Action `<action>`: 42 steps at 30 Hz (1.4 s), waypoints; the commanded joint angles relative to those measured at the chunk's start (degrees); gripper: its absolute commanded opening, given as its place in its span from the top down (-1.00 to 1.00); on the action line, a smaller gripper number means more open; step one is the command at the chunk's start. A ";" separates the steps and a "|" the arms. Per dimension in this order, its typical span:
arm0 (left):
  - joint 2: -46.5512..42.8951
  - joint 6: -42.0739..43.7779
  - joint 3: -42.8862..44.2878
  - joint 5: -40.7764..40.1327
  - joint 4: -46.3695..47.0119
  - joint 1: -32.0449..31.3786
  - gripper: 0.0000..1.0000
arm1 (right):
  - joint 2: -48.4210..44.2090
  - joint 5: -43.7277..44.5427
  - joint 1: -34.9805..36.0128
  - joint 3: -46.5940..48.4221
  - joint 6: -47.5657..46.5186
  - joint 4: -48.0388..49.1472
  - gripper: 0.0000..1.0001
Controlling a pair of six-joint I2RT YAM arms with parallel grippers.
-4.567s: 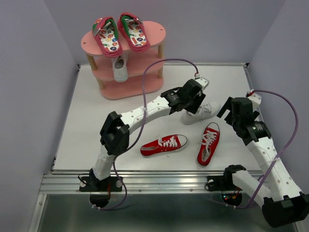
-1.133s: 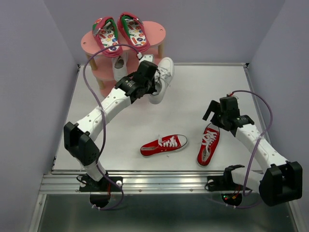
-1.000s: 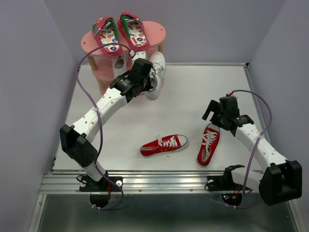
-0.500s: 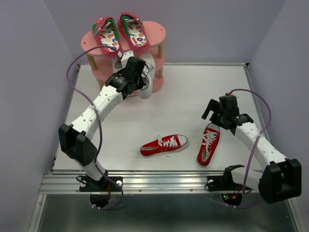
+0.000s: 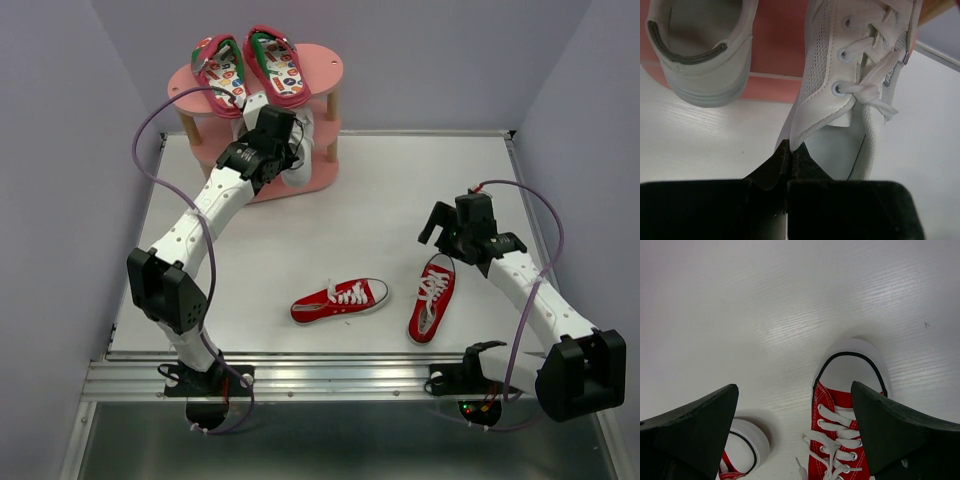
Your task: Place and organize the shoes onto the shoe shelf
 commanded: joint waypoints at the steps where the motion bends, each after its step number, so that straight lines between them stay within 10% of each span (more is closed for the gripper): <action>1: 1.46 -0.84 6.41 -3.36 6.63 0.52 1.00 | -1.69 0.62 -0.10 2.00 -0.52 -0.45 -1.00; 33: 11.57 0.22 12.40 -2.75 9.09 4.91 1.00 | -6.08 2.64 -0.10 -0.20 0.18 -2.29 -1.00; 42: 12.19 -0.22 11.96 -2.13 9.35 5.27 0.15 | -7.31 3.17 -0.10 -0.38 0.45 -3.08 -1.00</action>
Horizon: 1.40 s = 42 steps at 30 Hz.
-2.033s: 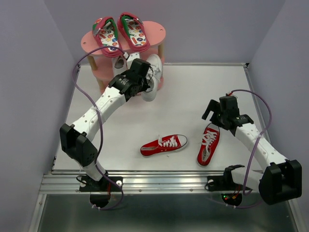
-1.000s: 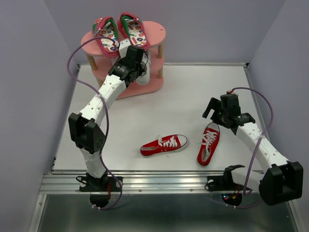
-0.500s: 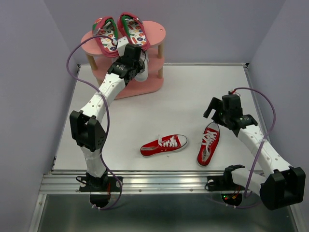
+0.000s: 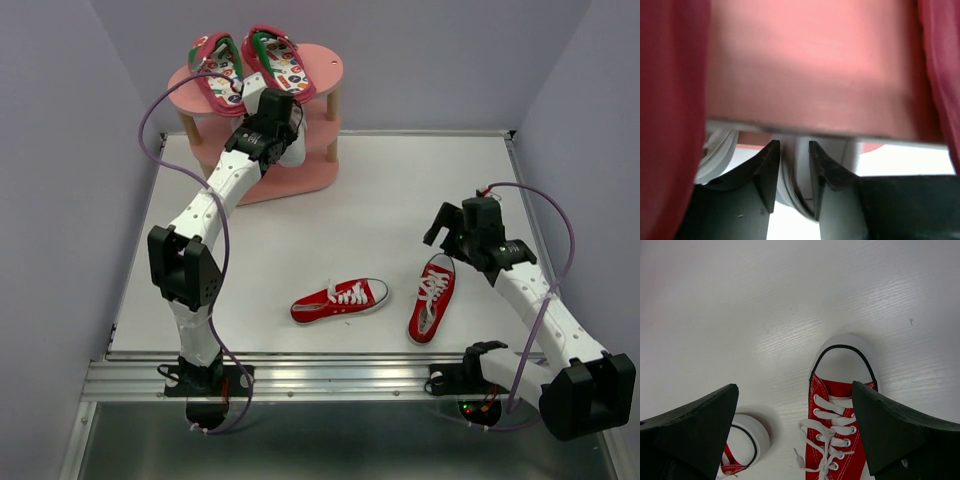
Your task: Place and organize the shoes onto the shoe shelf
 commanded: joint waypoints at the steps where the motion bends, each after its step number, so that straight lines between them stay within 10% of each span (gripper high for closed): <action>1: 0.49 -1.23 1.42 0.69 3.08 1.62 0.15 | -1.91 1.66 -0.10 -0.20 0.21 -0.40 -1.00; 42: -21.21 11.07 -20.63 3.33 10.72 -3.74 -0.12 | -3.93 1.40 -0.10 -1.26 2.14 -1.54 -1.00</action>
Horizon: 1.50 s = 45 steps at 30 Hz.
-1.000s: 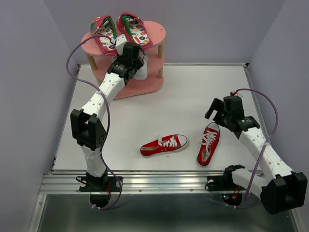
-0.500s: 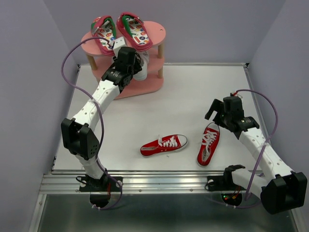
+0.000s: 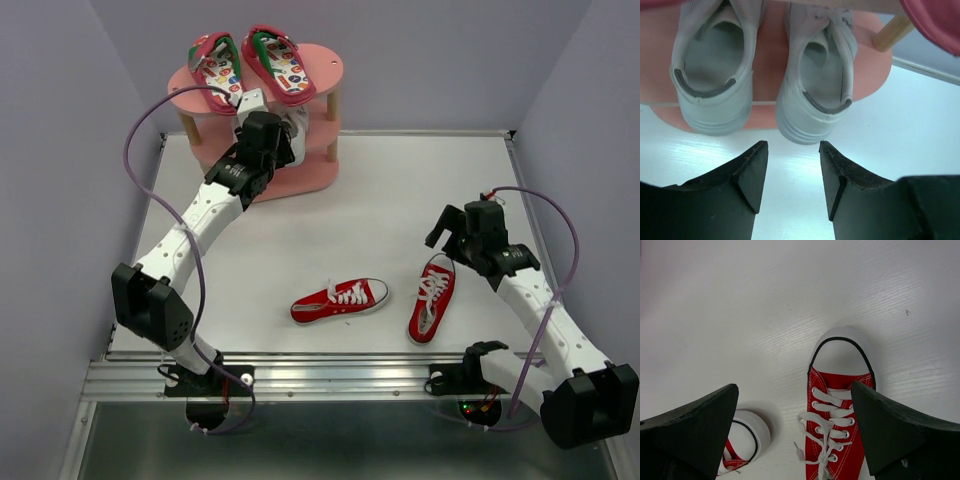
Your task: Place and organize the shoes onto the shoe shelf
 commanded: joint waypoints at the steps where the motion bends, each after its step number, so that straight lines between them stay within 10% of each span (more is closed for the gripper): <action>1: -7.09 3.01 -3.56 -0.41 3.79 -2.13 -0.12 | -1.29 0.77 -0.10 -0.51 0.74 0.08 -1.00; 16: -23.81 14.26 -20.00 7.31 -3.03 -10.47 -0.12 | -2.35 1.29 -0.10 -0.69 1.01 -0.19 -1.00; 45: -6.24 12.42 -29.15 19.36 -19.32 -35.61 -0.49 | 0.03 0.06 -0.10 -1.92 0.04 2.80 -1.00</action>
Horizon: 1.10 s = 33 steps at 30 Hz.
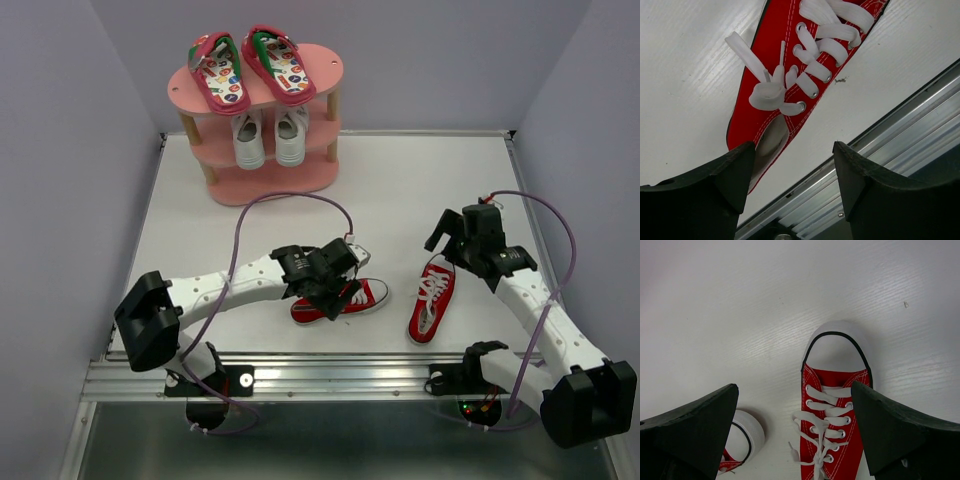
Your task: Place and organize the shoes onto the shoe shelf
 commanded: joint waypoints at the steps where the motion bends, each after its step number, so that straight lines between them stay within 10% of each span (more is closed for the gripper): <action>1: 2.14 -0.83 -1.61 0.30 0.10 -0.56 -0.46 | 0.05 -0.09 -0.10 -0.15 -0.40 2.43 -1.00; 6: 4.86 -1.35 -2.85 1.63 3.97 -1.00 -0.10 | -0.04 0.17 -0.10 -0.50 -0.66 2.52 -1.00; 11: 5.57 -3.55 -1.62 -2.23 3.71 -1.09 1.00 | 0.22 0.52 -0.10 -0.59 -0.92 2.52 -1.00; 24: -9.72 -16.99 -0.21 -15.33 5.55 11.74 1.00 | 1.81 -0.09 -0.10 -0.06 -1.01 3.84 -1.00; 33: -3.75 -33.16 -1.70 -21.22 5.98 12.27 1.00 | 1.81 -0.62 -0.10 0.03 -0.84 4.19 -1.00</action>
